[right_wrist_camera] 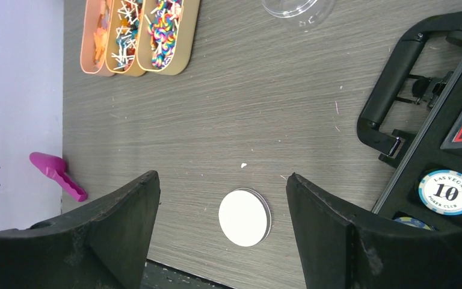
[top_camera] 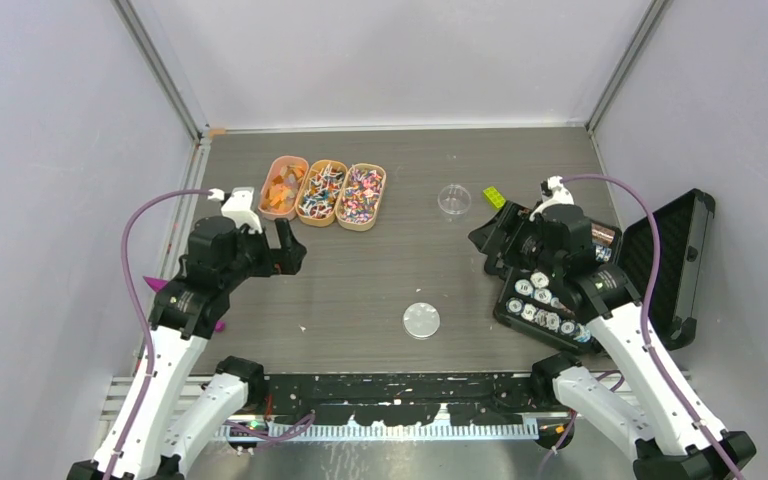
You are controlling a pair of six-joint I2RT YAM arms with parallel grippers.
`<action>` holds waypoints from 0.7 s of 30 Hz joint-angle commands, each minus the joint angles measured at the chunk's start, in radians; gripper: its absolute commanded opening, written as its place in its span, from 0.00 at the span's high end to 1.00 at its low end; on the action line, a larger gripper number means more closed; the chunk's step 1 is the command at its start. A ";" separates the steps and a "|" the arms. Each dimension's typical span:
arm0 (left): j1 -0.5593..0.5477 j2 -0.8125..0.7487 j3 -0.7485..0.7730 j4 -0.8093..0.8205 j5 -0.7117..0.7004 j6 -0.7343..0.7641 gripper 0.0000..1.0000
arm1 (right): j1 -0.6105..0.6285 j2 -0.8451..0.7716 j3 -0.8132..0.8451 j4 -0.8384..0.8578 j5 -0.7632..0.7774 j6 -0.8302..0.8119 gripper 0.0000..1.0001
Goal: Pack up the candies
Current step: Pick up the spatula from the center of the board.
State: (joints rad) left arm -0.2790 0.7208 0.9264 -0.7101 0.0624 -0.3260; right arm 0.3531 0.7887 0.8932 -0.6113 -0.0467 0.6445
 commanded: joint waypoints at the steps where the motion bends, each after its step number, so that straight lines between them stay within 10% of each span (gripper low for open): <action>1: 0.005 -0.044 -0.022 0.010 -0.087 0.036 0.00 | 0.000 0.036 0.019 0.059 0.036 0.049 0.19; 13: 0.016 0.023 -0.020 -0.078 -0.413 -0.093 0.00 | 0.000 0.273 0.187 0.171 0.083 0.049 0.20; 21: 0.253 0.288 0.041 -0.272 -0.546 -0.314 0.09 | -0.002 0.249 0.148 0.296 -0.008 -0.001 0.20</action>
State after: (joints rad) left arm -0.1383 0.9794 0.9611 -0.8703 -0.3779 -0.4793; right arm 0.3531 1.0760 1.0363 -0.4248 -0.0082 0.6830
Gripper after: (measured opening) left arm 0.940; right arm 0.801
